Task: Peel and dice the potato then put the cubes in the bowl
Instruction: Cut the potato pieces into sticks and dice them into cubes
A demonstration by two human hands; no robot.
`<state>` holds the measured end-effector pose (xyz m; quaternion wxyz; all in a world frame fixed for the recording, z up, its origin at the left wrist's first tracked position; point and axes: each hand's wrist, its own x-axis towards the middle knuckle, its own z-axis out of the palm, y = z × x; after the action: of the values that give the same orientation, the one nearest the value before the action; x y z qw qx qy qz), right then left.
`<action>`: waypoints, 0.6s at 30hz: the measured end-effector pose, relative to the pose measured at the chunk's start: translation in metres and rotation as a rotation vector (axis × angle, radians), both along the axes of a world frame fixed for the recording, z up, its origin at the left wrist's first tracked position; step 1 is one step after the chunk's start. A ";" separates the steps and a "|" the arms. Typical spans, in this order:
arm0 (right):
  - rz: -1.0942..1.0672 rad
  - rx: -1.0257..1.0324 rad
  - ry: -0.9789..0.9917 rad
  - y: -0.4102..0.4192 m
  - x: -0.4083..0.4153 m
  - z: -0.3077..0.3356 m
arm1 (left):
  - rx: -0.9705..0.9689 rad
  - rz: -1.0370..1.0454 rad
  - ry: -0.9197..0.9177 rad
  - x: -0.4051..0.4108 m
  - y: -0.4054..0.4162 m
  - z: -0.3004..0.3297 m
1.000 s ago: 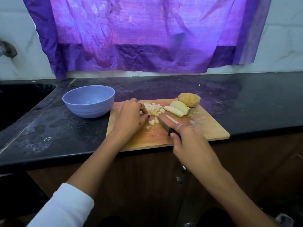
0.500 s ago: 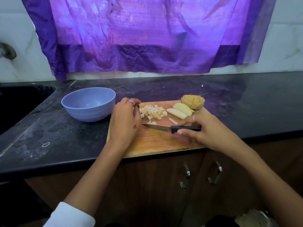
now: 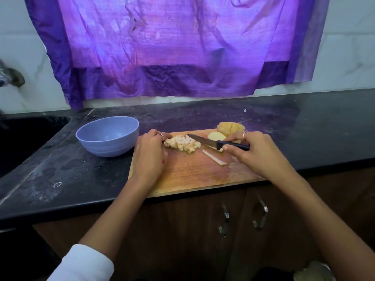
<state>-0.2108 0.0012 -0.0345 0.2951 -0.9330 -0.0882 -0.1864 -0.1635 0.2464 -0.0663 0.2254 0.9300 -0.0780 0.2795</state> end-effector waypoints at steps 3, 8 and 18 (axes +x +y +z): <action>-0.011 0.145 -0.029 -0.002 -0.003 0.002 | 0.010 -0.012 -0.038 -0.009 -0.006 0.005; 0.040 0.561 -0.045 -0.011 -0.005 -0.009 | 0.112 -0.194 0.027 -0.032 -0.041 0.014; 0.124 0.685 -0.115 -0.014 -0.007 -0.030 | 0.368 -0.136 0.170 -0.030 -0.091 0.013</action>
<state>-0.2181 -0.0125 -0.0643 0.5963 -0.7606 -0.0933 -0.2392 -0.1937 0.1558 -0.0531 0.0758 0.9683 -0.1711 0.1654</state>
